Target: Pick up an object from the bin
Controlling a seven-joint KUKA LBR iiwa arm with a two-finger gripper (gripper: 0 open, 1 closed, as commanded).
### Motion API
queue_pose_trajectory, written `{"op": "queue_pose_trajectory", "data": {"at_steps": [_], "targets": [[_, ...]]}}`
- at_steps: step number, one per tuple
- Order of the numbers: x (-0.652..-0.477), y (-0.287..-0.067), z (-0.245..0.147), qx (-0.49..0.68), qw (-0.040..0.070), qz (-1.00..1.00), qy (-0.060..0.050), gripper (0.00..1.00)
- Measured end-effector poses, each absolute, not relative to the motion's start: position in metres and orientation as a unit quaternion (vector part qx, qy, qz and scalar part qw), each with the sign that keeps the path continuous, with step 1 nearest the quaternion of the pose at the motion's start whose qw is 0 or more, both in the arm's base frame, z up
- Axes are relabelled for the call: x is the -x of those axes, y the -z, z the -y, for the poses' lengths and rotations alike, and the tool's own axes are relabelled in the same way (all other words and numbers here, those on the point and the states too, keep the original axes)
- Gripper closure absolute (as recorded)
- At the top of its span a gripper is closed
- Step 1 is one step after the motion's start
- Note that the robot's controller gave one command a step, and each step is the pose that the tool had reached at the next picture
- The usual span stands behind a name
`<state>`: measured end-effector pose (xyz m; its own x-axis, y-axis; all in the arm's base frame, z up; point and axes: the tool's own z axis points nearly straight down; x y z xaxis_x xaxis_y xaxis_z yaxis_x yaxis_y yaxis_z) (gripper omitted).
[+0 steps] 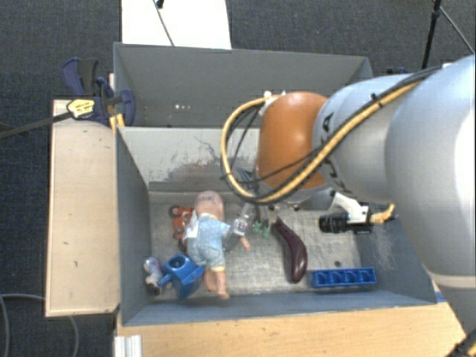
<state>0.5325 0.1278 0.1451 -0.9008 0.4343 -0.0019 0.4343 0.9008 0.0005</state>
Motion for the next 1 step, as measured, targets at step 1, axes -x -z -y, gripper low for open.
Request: {"op": "queue_pose_trajectory", "data": {"at_steps": [1], "targets": [[-0.5326, -0.1450, -0.1275, -0.222, 0.001, -0.975, 0.000, 0.00]]}}
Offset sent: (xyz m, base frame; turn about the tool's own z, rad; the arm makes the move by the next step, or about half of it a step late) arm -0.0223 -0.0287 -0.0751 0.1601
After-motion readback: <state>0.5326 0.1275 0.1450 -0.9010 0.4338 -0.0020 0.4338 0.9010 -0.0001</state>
